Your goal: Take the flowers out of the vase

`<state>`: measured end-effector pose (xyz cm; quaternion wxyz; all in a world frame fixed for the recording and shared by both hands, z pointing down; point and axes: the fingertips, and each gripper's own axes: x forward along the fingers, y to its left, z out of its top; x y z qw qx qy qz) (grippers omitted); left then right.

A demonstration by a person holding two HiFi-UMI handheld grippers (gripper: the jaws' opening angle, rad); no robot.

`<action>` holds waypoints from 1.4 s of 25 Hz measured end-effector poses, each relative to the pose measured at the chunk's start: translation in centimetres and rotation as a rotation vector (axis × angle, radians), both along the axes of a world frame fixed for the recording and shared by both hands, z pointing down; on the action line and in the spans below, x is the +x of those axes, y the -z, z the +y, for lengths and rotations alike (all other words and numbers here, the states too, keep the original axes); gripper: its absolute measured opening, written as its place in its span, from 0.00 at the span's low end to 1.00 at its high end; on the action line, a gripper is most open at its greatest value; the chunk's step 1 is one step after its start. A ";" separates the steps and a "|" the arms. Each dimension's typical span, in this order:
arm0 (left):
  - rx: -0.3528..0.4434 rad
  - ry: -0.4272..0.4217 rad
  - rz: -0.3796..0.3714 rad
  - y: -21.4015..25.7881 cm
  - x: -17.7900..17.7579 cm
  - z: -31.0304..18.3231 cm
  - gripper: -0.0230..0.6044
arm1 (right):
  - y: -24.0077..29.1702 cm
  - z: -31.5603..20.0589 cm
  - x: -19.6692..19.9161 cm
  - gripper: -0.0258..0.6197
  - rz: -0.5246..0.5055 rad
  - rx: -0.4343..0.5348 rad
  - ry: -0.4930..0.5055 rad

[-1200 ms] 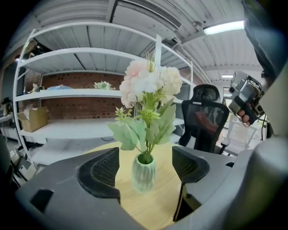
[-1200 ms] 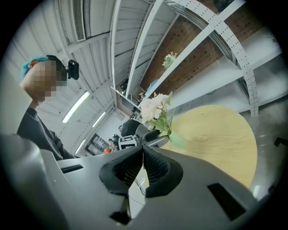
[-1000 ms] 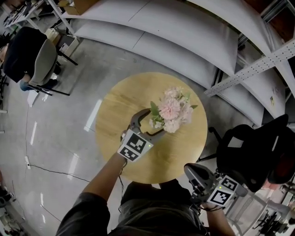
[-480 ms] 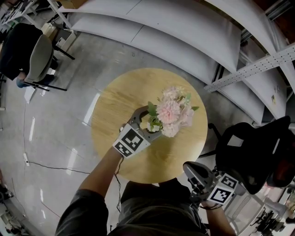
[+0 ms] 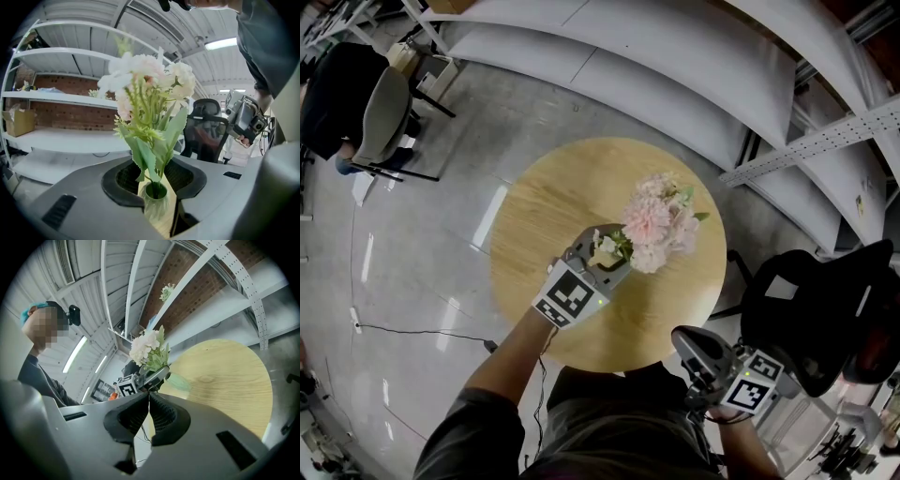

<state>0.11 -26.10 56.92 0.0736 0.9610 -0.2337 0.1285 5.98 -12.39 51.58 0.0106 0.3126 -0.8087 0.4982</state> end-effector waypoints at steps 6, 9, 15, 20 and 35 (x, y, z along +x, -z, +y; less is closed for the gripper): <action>0.016 0.035 0.018 1.5 -0.9 -0.2 0.21 | 0.8 -0.6 -0.7 0.06 -0.012 0.026 -0.001; 0.024 0.042 0.030 2.9 -0.9 -0.2 0.19 | 1.6 -0.7 -0.8 0.06 -0.022 0.041 0.003; 0.053 0.045 0.053 6.4 -1.1 -0.5 0.17 | 3.5 -1.1 -0.7 0.06 -0.038 0.088 -0.002; 0.074 0.055 0.089 10.1 -0.9 0.0 0.16 | 5.3 -1.1 0.2 0.06 -0.059 0.130 -0.026; 0.191 0.081 0.117 21.2 -0.9 0.9 0.15 | 11.4 -1.9 1.7 0.06 -0.121 0.286 -0.043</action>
